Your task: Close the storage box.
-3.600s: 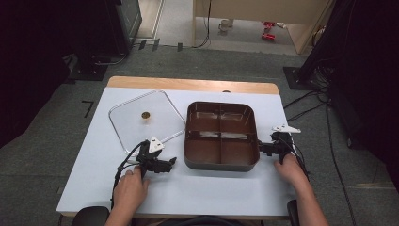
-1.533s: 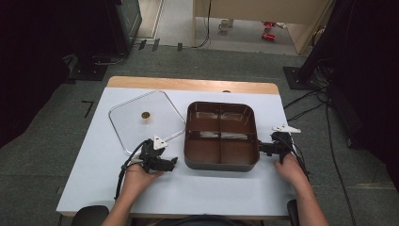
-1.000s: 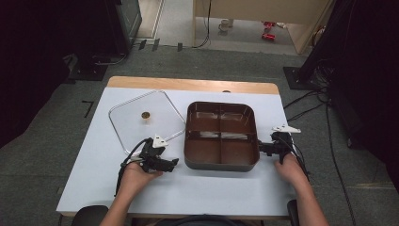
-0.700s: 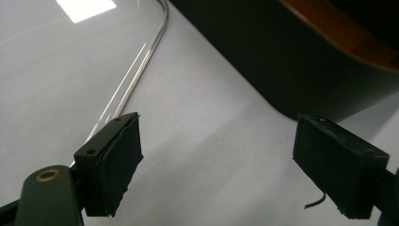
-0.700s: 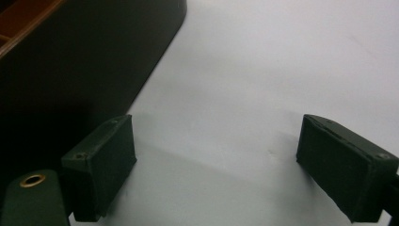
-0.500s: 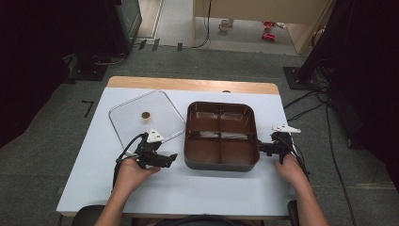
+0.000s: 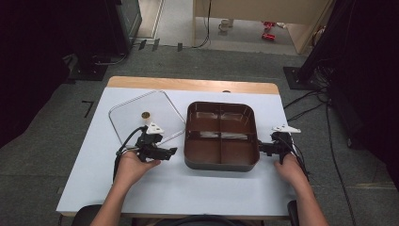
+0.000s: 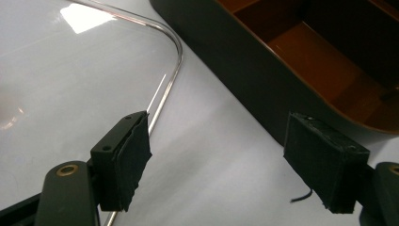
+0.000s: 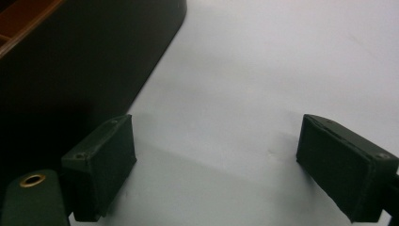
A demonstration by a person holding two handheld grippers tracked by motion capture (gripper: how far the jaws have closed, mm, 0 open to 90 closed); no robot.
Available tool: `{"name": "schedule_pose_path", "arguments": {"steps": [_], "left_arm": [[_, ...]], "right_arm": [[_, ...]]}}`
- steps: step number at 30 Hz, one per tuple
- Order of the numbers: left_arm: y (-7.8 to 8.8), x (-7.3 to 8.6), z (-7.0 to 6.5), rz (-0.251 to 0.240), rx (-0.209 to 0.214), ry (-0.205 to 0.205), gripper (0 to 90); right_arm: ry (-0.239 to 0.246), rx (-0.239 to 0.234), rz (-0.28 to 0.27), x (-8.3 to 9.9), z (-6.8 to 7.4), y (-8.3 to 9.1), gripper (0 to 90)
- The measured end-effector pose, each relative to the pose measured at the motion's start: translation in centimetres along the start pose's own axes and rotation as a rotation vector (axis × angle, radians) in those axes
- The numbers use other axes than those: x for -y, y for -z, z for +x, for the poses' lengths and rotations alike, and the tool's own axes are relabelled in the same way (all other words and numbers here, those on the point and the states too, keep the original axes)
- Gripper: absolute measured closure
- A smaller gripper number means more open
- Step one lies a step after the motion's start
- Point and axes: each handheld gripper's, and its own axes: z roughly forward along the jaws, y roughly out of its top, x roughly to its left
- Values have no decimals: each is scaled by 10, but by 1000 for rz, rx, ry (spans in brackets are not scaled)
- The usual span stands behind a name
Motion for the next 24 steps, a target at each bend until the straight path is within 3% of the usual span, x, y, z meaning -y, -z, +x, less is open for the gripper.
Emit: {"name": "schedule_pose_path", "arguments": {"steps": [24], "left_arm": [[-1, -30, 32, -12, 5, 4, 323]], "right_arm": [[0, 0, 0, 0, 0, 0, 117]]}}
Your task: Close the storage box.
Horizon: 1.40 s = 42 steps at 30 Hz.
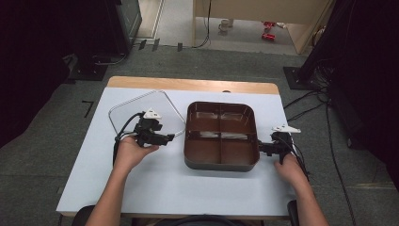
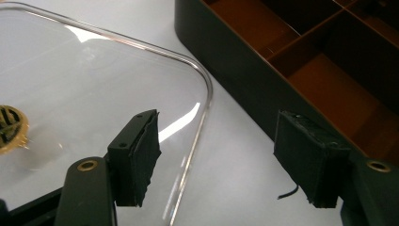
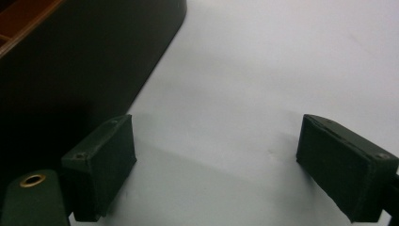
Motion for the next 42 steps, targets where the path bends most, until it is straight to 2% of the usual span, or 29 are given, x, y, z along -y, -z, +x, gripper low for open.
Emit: {"name": "schedule_pose_path", "arguments": {"steps": [6, 9, 16, 22, 23, 26, 33, 36, 40, 42], "left_arm": [[0, -6, 9, -12, 4, -9, 356], [-2, -10, 17, 0, 14, 5, 355], [-3, -11, 33, 12, -6, 28, 361], [-5, -19, 46, 17, -51, 18, 368], [-5, -21, 51, 10, -67, 24, 368], [-4, -23, 56, -10, -74, 28, 372], [-13, -27, 78, 3, -126, 31, 375], [-18, -24, 94, -13, -156, 77, 385], [-22, -16, 100, 13, -168, 102, 388], [-22, -14, 100, 10, -167, 107, 388]], "right_arm": [[0, 0, 0, 0, 0, 0, 117], [0, 0, 0, 0, 0, 0, 117], [0, 0, -1, 0, 0, 0, 117], [-1, -1, -2, 0, 0, 0, 117], [-1, 0, -2, 0, 0, 0, 117], [-1, -1, -2, 0, 0, 0, 117], [-1, -1, -1, 0, 0, 0, 117], [-1, -1, -1, 0, 0, 0, 117], [-1, -1, -1, 0, 0, 0, 116], [-1, -1, -1, 0, 0, 0, 117]]}}
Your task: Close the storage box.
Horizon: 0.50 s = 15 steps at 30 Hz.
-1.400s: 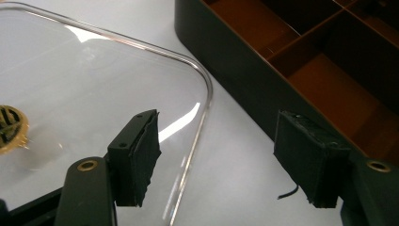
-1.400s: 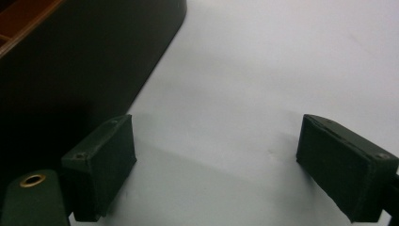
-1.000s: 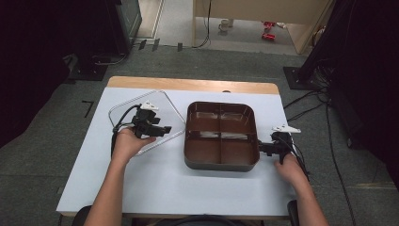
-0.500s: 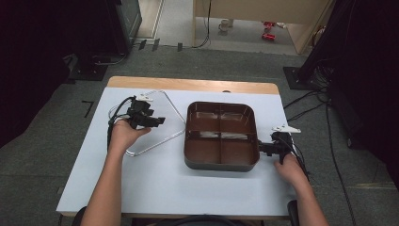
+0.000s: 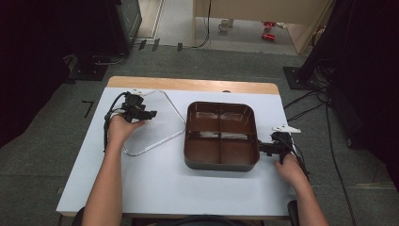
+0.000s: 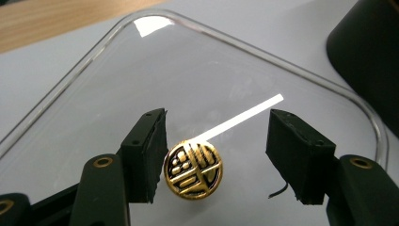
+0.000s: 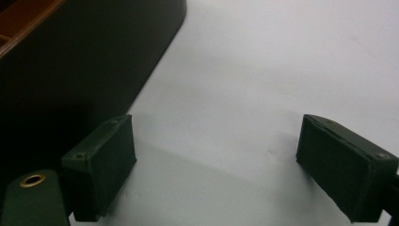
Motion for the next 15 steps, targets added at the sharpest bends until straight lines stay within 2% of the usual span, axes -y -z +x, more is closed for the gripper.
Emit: {"name": "schedule_pose_path", "arguments": {"steps": [3, 5, 8, 10, 15], "left_arm": [[-1, 7, 2, 7, -1, 15, 395], [-2, 15, 3, -24, -24, 30, 433], [-4, 18, 5, -16, -32, 38, 447], [-7, 21, 8, -18, -18, 62, 456], [-12, 26, 8, 3, -28, 56, 496]], "right_arm": [[0, 0, 0, 0, 0, 0, 117], [0, 0, 0, 0, 0, 0, 117], [0, 0, 0, 0, 0, 0, 117], [0, 0, 0, 0, 0, 0, 117], [0, 0, 0, 0, 0, 0, 117]]}}
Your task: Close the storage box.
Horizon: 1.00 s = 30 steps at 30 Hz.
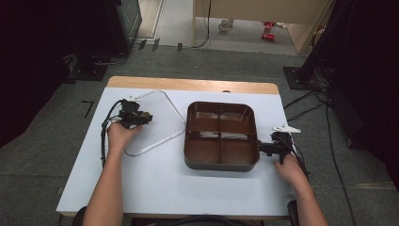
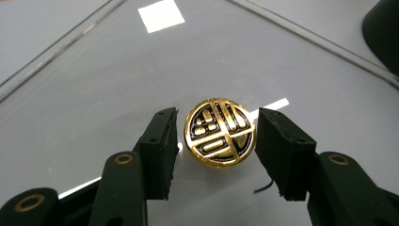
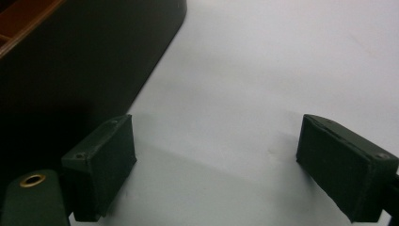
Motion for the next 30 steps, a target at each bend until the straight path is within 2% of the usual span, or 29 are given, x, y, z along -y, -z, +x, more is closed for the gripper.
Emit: {"name": "schedule_pose_path", "arguments": {"steps": [4, 7, 8, 10, 12, 16, 18, 21, 23, 24, 25, 27, 30], "left_arm": [[0, 2, 0, -17, -13, -18, 540], [-1, 4, 1, -30, -5, -22, 543], [-1, 4, 1, -35, 1, -25, 580], [0, 4, 0, -34, 2, -28, 585], [1, 1, 0, -22, -2, -3, 588], [5, -1, 1, -18, -23, 11, 592], [9, -2, 2, -20, -21, 22, 592], [19, -7, 1, -47, 7, 31, 593], [27, -11, -2, -65, 14, 18, 593], [34, -16, -6, -78, 23, -3, 593], [34, -16, -6, -78, 23, -3, 593], [42, -19, -10, -86, 13, -28, 593], [58, -28, -14, -98, 12, -44, 594]], "right_arm": [[0, 0, 0, 0, 0, 0, 117], [0, 0, 0, 0, 0, 0, 117], [0, 0, 0, 0, 0, 0, 117], [0, 0, 0, 0, 0, 0, 117], [0, 0, 0, 0, 0, 0, 117], [0, 0, 0, 0, 0, 0, 117], [0, 0, 1, 0, 0, 0, 117], [0, 0, 0, 0, 0, 0, 117], [0, 0, 0, 0, 0, 0, 117], [0, 0, 0, 0, 0, 0, 117], [0, 0, 0, 0, 0, 0, 117], [1, 0, 0, 0, 0, 0, 117], [1, 0, 0, 0, 0, 0, 117]]}}
